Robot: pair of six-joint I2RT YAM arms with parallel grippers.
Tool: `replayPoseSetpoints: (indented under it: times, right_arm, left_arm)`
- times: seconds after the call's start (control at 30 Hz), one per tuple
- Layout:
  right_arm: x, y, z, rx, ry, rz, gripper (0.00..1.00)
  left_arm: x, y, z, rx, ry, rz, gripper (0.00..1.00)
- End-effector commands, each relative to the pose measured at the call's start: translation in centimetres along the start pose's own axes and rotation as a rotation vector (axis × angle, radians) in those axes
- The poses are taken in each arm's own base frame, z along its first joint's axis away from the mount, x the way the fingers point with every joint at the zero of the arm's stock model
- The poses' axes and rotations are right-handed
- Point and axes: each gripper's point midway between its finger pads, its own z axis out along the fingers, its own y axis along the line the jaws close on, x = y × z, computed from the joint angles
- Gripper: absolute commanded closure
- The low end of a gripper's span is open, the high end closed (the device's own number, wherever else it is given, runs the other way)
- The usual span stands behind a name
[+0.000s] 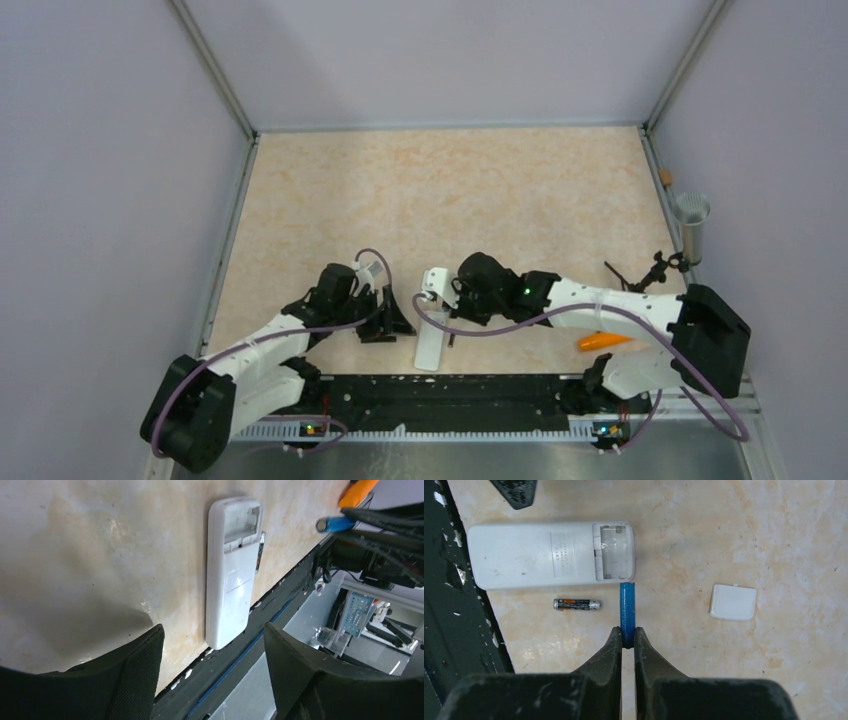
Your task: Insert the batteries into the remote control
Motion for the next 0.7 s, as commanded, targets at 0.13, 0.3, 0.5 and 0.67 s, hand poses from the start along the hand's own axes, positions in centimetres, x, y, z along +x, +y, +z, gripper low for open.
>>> replayPoseSetpoints:
  times: [0.13, 0.3, 0.5, 0.67]
  right_arm:
    - [-1.3, -1.5, 1.0, -0.002, 0.024, 0.008, 1.0]
    - [-1.4, -1.7, 1.4, -0.008, 0.026, 0.015, 1.0]
    - [-1.3, -1.4, 1.8, -0.026, 0.029, 0.022, 1.0]
    - [-1.3, -1.3, 2.2, -0.035, 0.027, 0.025, 1.0]
  left_arm:
    - [2.5, -0.9, 0.9, 0.032, 0.118, 0.033, 0.29]
    - [3.3, -1.7, 1.9, 0.039, 0.148, 0.052, 0.32]
    - [3.3, -2.9, 2.6, 0.064, 0.151, 0.079, 0.35]
    - [3.3, -3.8, 3.3, 0.076, 0.165, 0.101, 0.36]
